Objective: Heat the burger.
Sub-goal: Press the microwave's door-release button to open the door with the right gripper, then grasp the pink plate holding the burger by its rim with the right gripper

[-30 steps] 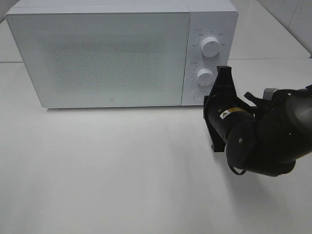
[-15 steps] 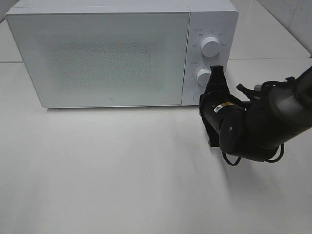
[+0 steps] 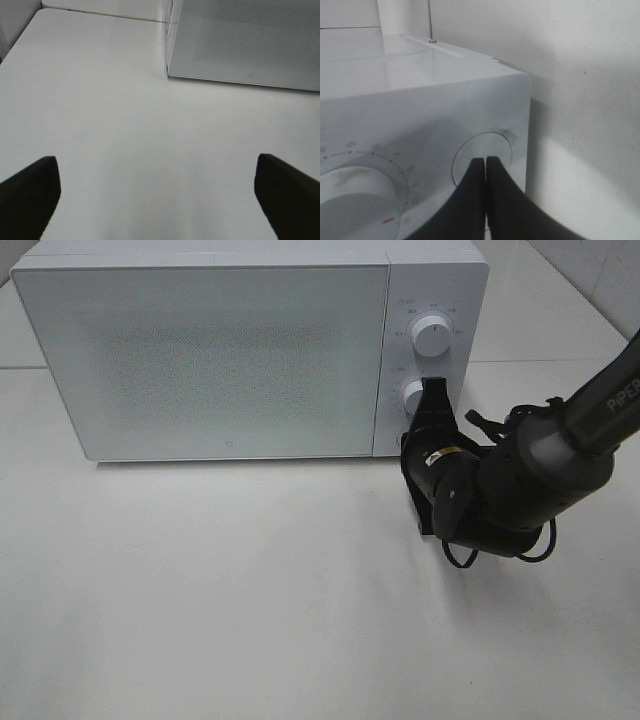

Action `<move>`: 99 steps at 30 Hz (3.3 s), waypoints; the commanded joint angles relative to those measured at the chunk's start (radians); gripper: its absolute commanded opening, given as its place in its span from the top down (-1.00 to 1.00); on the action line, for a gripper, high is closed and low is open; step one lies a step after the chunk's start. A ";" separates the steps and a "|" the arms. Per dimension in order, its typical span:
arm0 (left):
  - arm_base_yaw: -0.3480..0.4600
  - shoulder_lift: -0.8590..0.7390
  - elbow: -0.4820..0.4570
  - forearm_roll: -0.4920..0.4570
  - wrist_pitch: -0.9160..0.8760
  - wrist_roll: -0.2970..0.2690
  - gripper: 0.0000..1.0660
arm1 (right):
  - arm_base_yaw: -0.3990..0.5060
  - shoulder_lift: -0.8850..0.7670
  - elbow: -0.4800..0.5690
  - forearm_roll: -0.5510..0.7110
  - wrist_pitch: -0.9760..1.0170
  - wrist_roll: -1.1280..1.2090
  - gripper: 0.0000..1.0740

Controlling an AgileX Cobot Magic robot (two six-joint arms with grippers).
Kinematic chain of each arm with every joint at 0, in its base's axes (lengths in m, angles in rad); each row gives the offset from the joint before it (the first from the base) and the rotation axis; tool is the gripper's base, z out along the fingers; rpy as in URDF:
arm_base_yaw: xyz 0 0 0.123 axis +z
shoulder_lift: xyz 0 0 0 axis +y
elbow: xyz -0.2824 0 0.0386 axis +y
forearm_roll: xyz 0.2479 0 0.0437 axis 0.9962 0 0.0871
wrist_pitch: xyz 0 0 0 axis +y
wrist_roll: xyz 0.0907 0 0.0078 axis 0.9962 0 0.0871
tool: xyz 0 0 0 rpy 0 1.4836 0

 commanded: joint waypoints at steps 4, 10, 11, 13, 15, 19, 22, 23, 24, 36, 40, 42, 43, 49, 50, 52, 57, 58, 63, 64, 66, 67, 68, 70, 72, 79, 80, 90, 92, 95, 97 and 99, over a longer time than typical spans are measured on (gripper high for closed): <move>0.000 -0.017 0.003 -0.002 -0.012 0.004 -0.83 | -0.015 0.026 -0.031 -0.005 0.000 0.004 1.00; 0.000 -0.017 0.003 -0.002 -0.012 0.003 -0.83 | -0.025 0.035 -0.062 0.004 -0.031 -0.008 1.00; 0.000 -0.017 0.003 -0.002 -0.012 0.003 -0.83 | -0.025 0.035 -0.062 0.004 -0.031 -0.008 1.00; 0.000 -0.017 0.003 -0.002 -0.012 0.003 -0.83 | -0.027 0.035 -0.078 0.004 -0.067 -0.008 1.00; 0.000 -0.017 0.003 -0.002 -0.012 0.003 -0.83 | -0.027 0.035 -0.079 0.003 -0.082 -0.009 1.00; 0.000 -0.017 0.003 -0.002 -0.012 0.003 -0.83 | -0.027 0.035 -0.095 0.004 -0.113 -0.010 1.00; 0.000 -0.017 0.003 -0.002 -0.012 0.003 -0.83 | -0.027 0.038 -0.127 0.006 -0.155 -0.013 1.00; 0.000 -0.017 0.003 -0.002 -0.012 0.003 -0.83 | -0.027 0.039 -0.133 0.006 -0.173 -0.015 1.00; 0.000 -0.017 0.003 -0.002 -0.012 0.003 -0.83 | -0.027 0.039 -0.133 0.006 -0.173 -0.015 1.00; 0.000 -0.017 0.003 -0.002 -0.012 0.003 -0.83 | -0.027 0.108 -0.229 -0.015 -0.278 -0.019 1.00; 0.000 -0.017 0.003 -0.002 -0.012 0.003 -0.83 | -0.027 0.099 -0.228 -0.015 -0.262 -0.029 1.00; 0.000 -0.017 0.003 -0.002 -0.012 0.003 -0.83 | -0.027 0.094 -0.227 -0.013 -0.261 -0.036 1.00; 0.000 -0.017 0.003 -0.002 -0.012 0.003 -0.83 | -0.024 0.087 -0.227 -0.013 -0.259 -0.054 1.00; 0.000 -0.017 0.003 -0.002 -0.012 0.003 -0.83 | -0.024 0.069 -0.217 -0.012 -0.234 -0.065 1.00; 0.000 -0.017 0.003 -0.002 -0.012 0.003 -0.83 | -0.024 0.062 -0.207 -0.010 -0.233 -0.064 1.00; 0.000 -0.017 0.003 -0.002 -0.012 0.003 -0.83 | -0.024 0.050 -0.178 0.005 -0.231 -0.064 1.00; 0.000 -0.017 0.003 -0.002 -0.012 0.003 -0.83 | -0.012 0.011 -0.099 0.012 -0.175 -0.052 1.00; 0.000 -0.017 0.003 -0.002 -0.012 0.003 -0.83 | -0.012 0.011 -0.099 0.012 -0.175 -0.052 1.00; 0.000 -0.017 0.003 -0.002 -0.012 0.004 -0.83 | -0.001 -0.018 -0.046 0.012 -0.137 -0.047 1.00; 0.000 -0.017 0.003 -0.002 -0.012 0.003 -0.83 | -0.001 -0.028 -0.035 0.007 -0.106 -0.047 1.00; 0.000 -0.017 0.003 -0.002 -0.012 0.003 -0.83 | 0.005 -0.042 -0.014 0.005 -0.060 -0.049 1.00; 0.000 -0.017 0.003 -0.002 -0.012 0.003 -0.83 | 0.009 -0.049 -0.004 0.007 -0.043 -0.053 1.00; 0.000 -0.017 0.003 -0.002 -0.012 0.003 -0.83 | 0.009 -0.063 0.015 0.005 -0.016 -0.069 1.00; 0.000 -0.017 0.003 -0.002 -0.012 0.003 -0.83 | 0.011 -0.072 0.025 0.003 0.003 -0.074 1.00; 0.000 -0.017 0.003 -0.002 -0.012 0.003 -0.83 | 0.011 -0.091 0.044 -0.008 0.036 -0.087 1.00; 0.000 -0.017 0.003 -0.002 -0.012 0.003 -0.83 | 0.011 -0.184 0.115 -0.097 0.171 -0.201 1.00; 0.000 -0.017 0.003 -0.002 -0.012 0.003 -0.83 | 0.011 -0.202 0.124 -0.116 0.194 -0.227 1.00; 0.000 -0.017 0.003 -0.002 -0.012 0.003 -0.83 | 0.011 -0.361 0.144 -0.263 0.521 -0.630 0.99; 0.000 -0.017 0.003 -0.002 -0.012 0.003 -0.83 | 0.011 -0.389 0.144 -0.280 0.590 -0.723 0.98; 0.000 -0.017 0.003 -0.002 -0.012 0.003 -0.83 | 0.011 -0.434 0.144 -0.282 0.706 -0.881 0.97; 0.000 -0.017 0.003 -0.002 -0.012 0.003 -0.83 | 0.011 -0.461 0.144 -0.282 0.784 -0.966 0.97; 0.000 -0.017 0.003 -0.002 -0.012 0.003 -0.83 | 0.011 -0.501 0.135 -0.285 0.891 -1.084 0.95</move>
